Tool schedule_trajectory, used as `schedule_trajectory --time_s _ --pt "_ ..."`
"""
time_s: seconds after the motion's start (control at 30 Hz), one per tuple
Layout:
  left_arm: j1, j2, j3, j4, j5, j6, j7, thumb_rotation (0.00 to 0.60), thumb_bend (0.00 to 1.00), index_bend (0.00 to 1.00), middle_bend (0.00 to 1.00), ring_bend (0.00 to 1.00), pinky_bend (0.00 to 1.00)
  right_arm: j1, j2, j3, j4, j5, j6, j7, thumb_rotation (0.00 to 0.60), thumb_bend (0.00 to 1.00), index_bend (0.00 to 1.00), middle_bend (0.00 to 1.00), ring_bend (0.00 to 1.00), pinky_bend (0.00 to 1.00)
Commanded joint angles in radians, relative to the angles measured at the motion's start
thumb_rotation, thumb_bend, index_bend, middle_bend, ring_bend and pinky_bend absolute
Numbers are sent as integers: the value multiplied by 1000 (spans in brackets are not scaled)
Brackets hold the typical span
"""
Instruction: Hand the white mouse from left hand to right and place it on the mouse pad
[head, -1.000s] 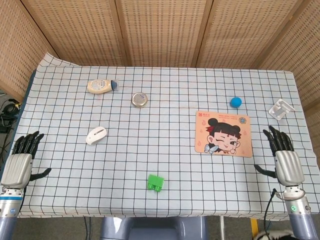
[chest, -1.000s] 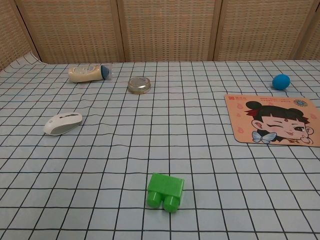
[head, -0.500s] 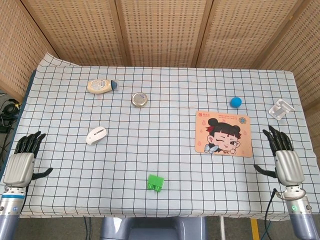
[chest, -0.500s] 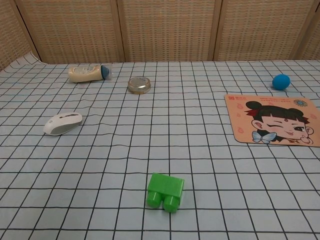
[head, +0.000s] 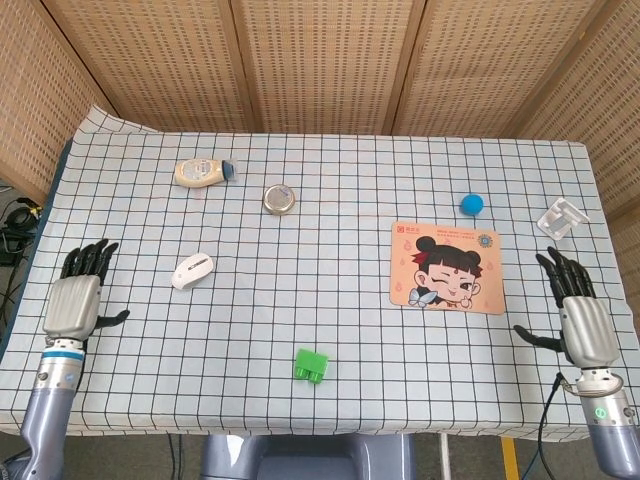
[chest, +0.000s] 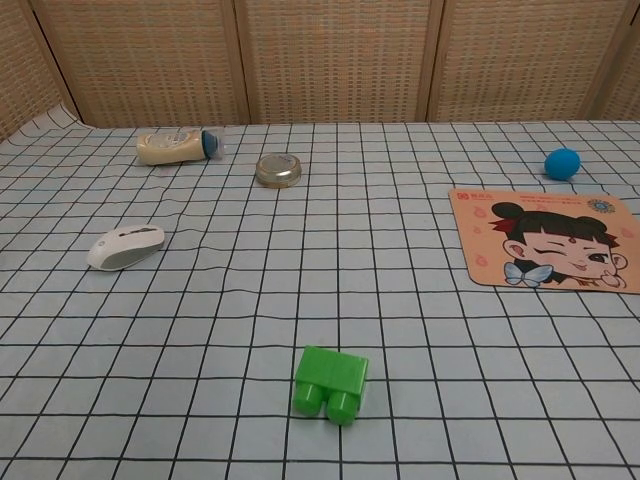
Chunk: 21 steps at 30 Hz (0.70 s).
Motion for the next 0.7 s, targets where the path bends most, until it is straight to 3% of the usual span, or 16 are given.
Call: schedule_trajectory --time_s 0.03,0.1,0.37,0.7 --pt "-62 -58 -41 30 -96 -47 81 600 168 38 0 0 0 0 6 2 -2 0 -2 15 600 109 0 0 0 0" --pt "-92 -86 -56 54 -147 -73 115 600 208 38 0 0 0 0 9 2 -3 -2 -1 24 600 109 0 0 0 0" --pt "-193 -199 -89 168 -299 -122 226 600 207 27 0 0 0 -2 23 4 -3 -2 -1 64 600 108 0 0 0 0" --pt "-303 -320 -109 277 -406 -142 336 600 179 19 0 0 0 -5 35 10 1 1 3 106 600 108 0 0 0 0"
